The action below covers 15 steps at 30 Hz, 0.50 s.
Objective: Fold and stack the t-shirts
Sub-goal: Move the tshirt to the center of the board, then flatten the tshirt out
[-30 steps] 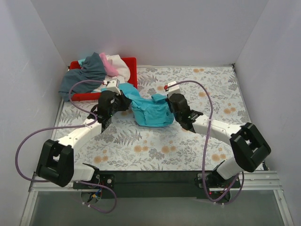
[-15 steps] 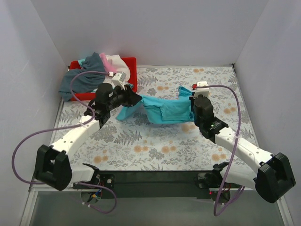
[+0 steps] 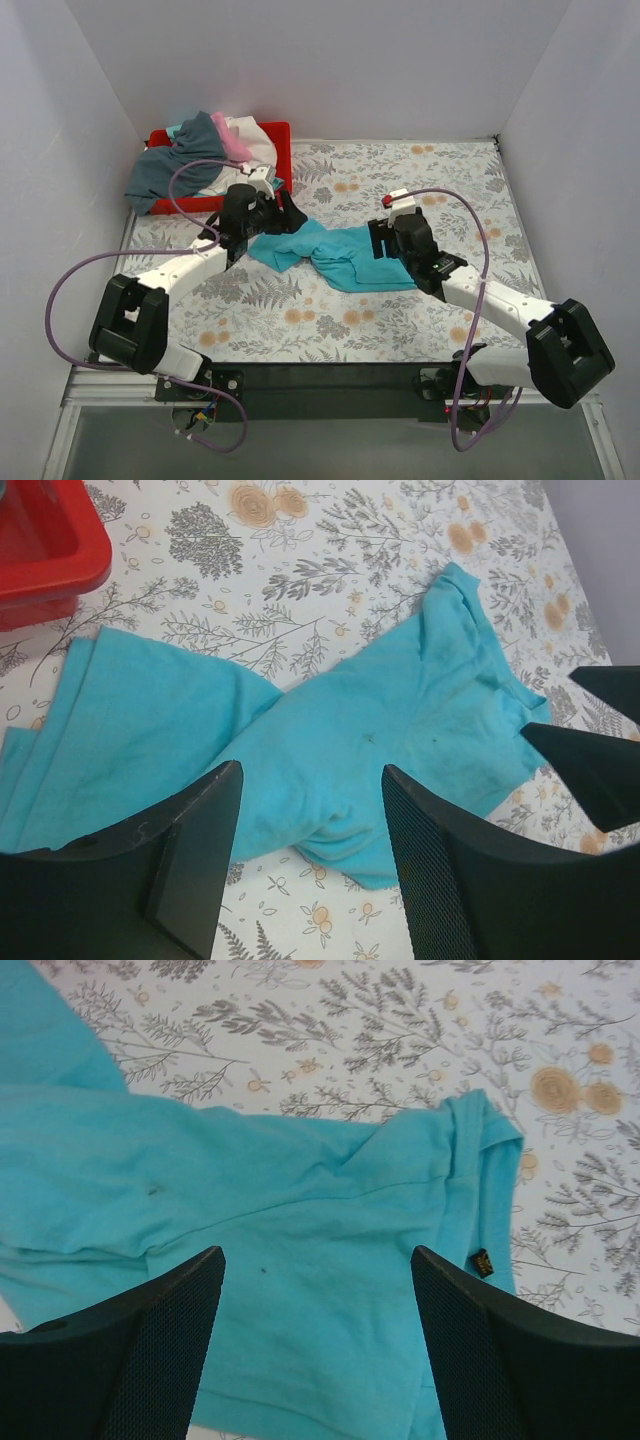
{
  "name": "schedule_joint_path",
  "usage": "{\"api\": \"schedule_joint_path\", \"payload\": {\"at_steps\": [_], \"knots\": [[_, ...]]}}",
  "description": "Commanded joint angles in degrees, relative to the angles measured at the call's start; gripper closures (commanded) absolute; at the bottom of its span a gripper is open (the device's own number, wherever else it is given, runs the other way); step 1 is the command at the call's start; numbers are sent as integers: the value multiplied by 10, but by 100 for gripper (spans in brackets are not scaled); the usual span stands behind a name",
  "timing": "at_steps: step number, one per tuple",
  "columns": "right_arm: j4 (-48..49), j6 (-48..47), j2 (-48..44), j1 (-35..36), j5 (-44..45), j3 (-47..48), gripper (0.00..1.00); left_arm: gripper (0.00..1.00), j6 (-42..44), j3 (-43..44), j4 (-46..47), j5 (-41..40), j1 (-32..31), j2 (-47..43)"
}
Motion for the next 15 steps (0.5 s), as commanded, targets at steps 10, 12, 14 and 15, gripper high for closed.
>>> {"api": "schedule_joint_path", "payload": {"at_steps": [10, 12, 14, 15], "knots": [[-4, 110, -20, -51, -85, -70, 28, 45, -12, -37, 14, 13, -63, -1], [-10, 124, -41, -55, -86, -95, 28, 45, -12, -35, 15, 15, -66, 0], [-27, 135, -46, -64, -88, -107, 28, 45, -11, -35, 17, 16, -65, 0], [-33, 138, -48, -78, -93, -115, 28, 45, -10, -36, 18, 17, -66, 0]]}}
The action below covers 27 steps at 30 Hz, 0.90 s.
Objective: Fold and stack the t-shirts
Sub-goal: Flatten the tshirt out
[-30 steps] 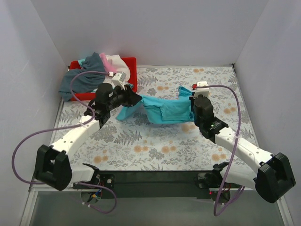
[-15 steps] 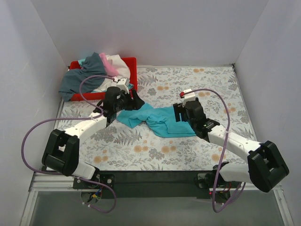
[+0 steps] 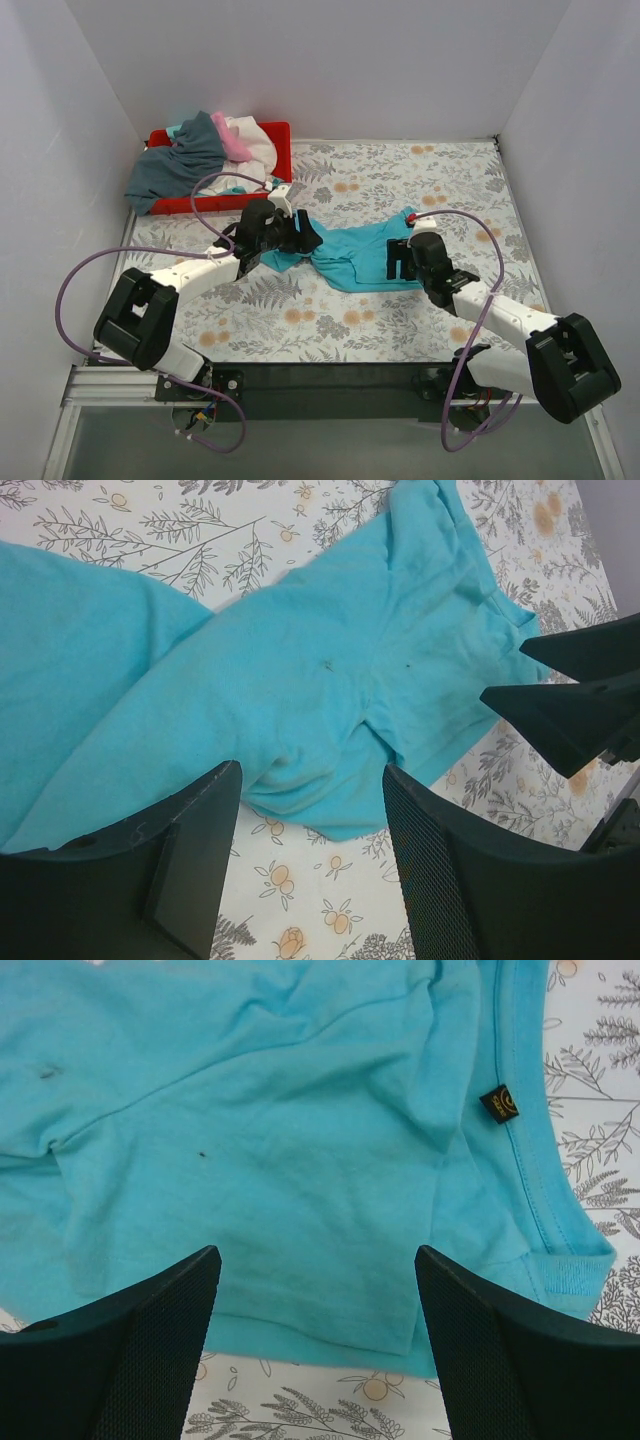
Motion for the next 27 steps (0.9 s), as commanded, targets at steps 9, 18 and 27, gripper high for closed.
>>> {"api": "schedule_joint_path", "payload": {"at_steps": [9, 18, 27], "knots": [[-24, 41, -13, -50, -60, -34, 32, 45, 4, 2, 7, 6, -1, -18], [-19, 44, 42, -71, -84, -25, 39, 45, 6, -1, 7, -4, -1, -23], [-22, 43, 10, -73, -77, -23, 69, 45, 7, 1, 6, -9, -1, -20]]}}
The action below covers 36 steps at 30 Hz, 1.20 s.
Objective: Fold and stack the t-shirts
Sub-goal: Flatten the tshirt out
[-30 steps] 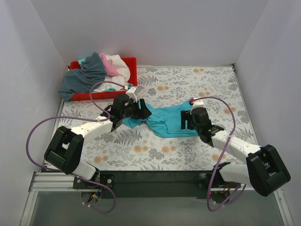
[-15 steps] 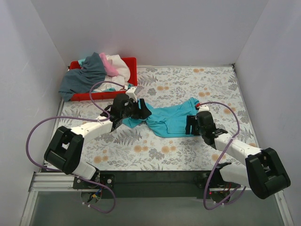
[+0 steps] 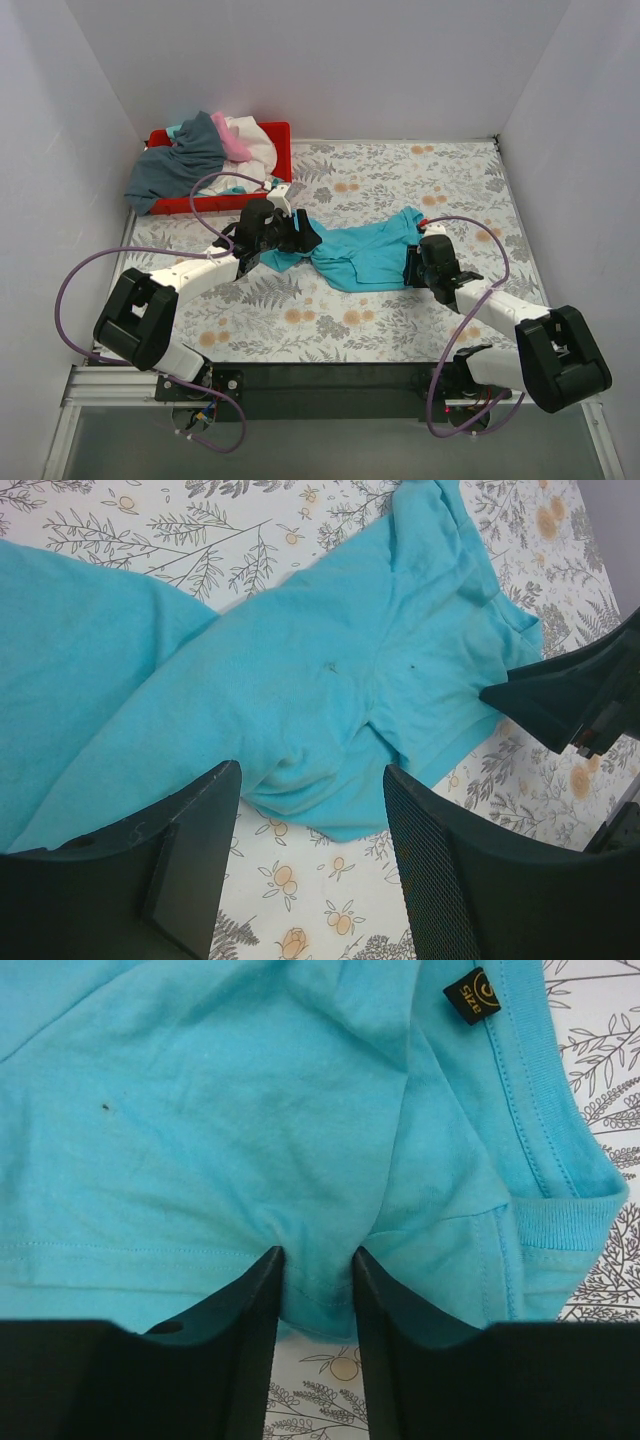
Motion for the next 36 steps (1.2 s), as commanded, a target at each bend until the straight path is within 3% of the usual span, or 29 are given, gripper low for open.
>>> {"api": "schedule_joint_path", "payload": {"at_steps": [1, 7, 8, 9, 11, 22, 31, 36], "knots": [[-3, 5, -25, -1, -6, 8, 72, 45, 7, 2, 5, -7, -1, -19], [-11, 4, -32, 0, -6, 10, 70, 45, 8, 4, 4, -4, -1, -15], [-11, 4, -32, 0, -9, 11, 75, 45, 8, 4, 4, -5, -2, -15], [-12, 3, -32, 0, -10, 11, 89, 45, 8, 4, 4, -5, -1, -15], [-12, 2, -39, 0, -9, 14, 98, 45, 8, 4, 3, -6, -2, -19], [-28, -38, -68, 0, 44, 124, 99, 44, 16, 2, -2, -15, -2, -28], [-18, -124, 20, -2, 161, 332, 99, 44, 32, 8, -3, -1, -21, -36], [-14, -132, 52, -3, 139, 388, 99, 43, 44, 34, -4, -37, -77, -1]]}}
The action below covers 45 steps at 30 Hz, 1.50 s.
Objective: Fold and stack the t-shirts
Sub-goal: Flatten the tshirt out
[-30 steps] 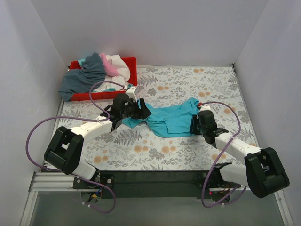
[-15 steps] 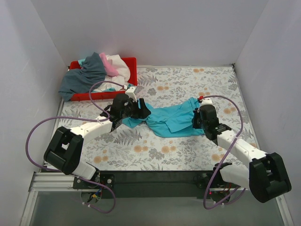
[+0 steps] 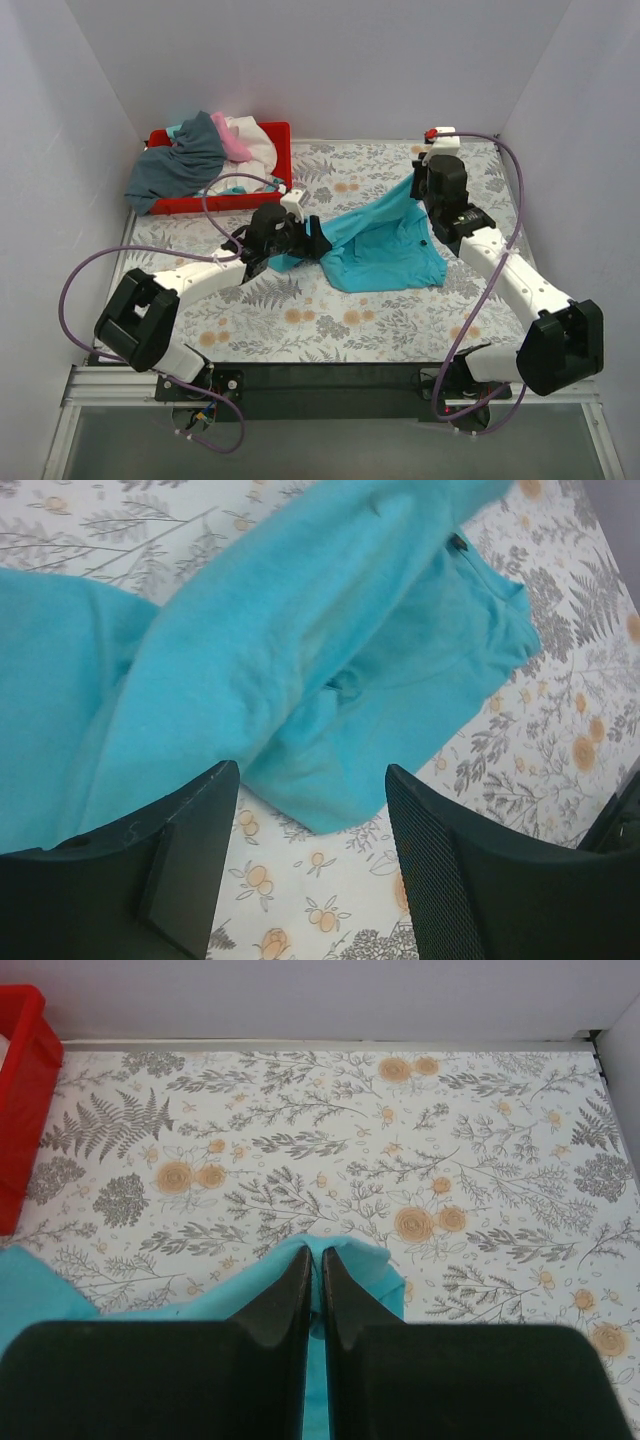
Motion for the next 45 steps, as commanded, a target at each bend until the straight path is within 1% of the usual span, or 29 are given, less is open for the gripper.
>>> {"api": "schedule_joint_path", "payload": {"at_steps": [1, 3, 7, 11, 13, 18, 22, 24, 26, 27, 29, 30, 32, 33, 35, 36, 38, 39, 40, 41, 42, 43, 44, 45], "knots": [[18, -24, 16, -2, 11, 46, 99, 43, 22, 35, 0, -29, -44, 17], [19, -26, 18, -3, 7, 50, 99, 39, 23, 45, 12, -52, -61, 27], [21, -30, 14, -2, 11, 52, 99, 35, 30, 50, 52, -71, -81, 36], [21, -27, 4, -3, -9, 50, 99, 31, 45, 86, 54, -131, -102, 98], [20, -25, -7, -3, -18, 46, 99, 30, 48, 104, 56, -175, -107, 118], [21, -26, -27, -2, -27, 35, 99, 30, 76, 125, 78, -225, -115, 154], [22, -25, -45, -3, -41, 27, 99, 30, 97, 142, 83, -281, -123, 174], [25, -24, -51, -2, -47, 24, 99, 32, 108, 141, 98, -301, -125, 180], [25, -23, -59, -3, -49, 20, 99, 38, 114, 141, 110, -313, -126, 188], [25, -23, -62, -3, -51, 19, 99, 47, 117, 140, 118, -327, -126, 190], [25, -23, -75, -2, -55, 15, 99, 56, 128, 139, 126, -340, -126, 193], [25, -23, -79, -2, -60, 13, 99, 66, 132, 138, 131, -351, -126, 193], [25, -24, -95, -3, -62, 9, 99, 74, 148, 140, 131, -364, -126, 186], [25, -23, -100, -3, -59, 8, 99, 83, 153, 139, 125, -371, -126, 180], [24, -26, -117, -3, -55, 8, 99, 93, 168, 133, 119, -372, -126, 162], [22, -27, -123, -3, -55, 9, 99, 98, 176, 129, 111, -366, -126, 136], [18, -28, -140, -3, -57, 13, 99, 100, 197, 124, 90, -309, -126, 102], [12, -29, -145, -2, -61, 19, 99, 100, 204, 127, 56, -282, -126, 86], [11, -30, -156, -1, -61, 23, 99, 100, 205, 136, 40, -231, -126, 49], [7, -32, -161, -1, -61, 26, 99, 100, 215, 142, 22, -205, -126, 31], [4, -34, -165, -1, -58, 27, 99, 100, 219, 153, -18, -179, -126, 16], [1, -35, -175, -1, -53, 37, 99, 100, 224, 172, -37, -150, -126, -16], [-2, -38, -179, 0, -48, 41, 99, 100, 233, 184, -56, -96, -126, -28], [-9, -42, -183, 0, -40, 46, 99, 100, 247, 195, -96, -72, -126, -43]]}}
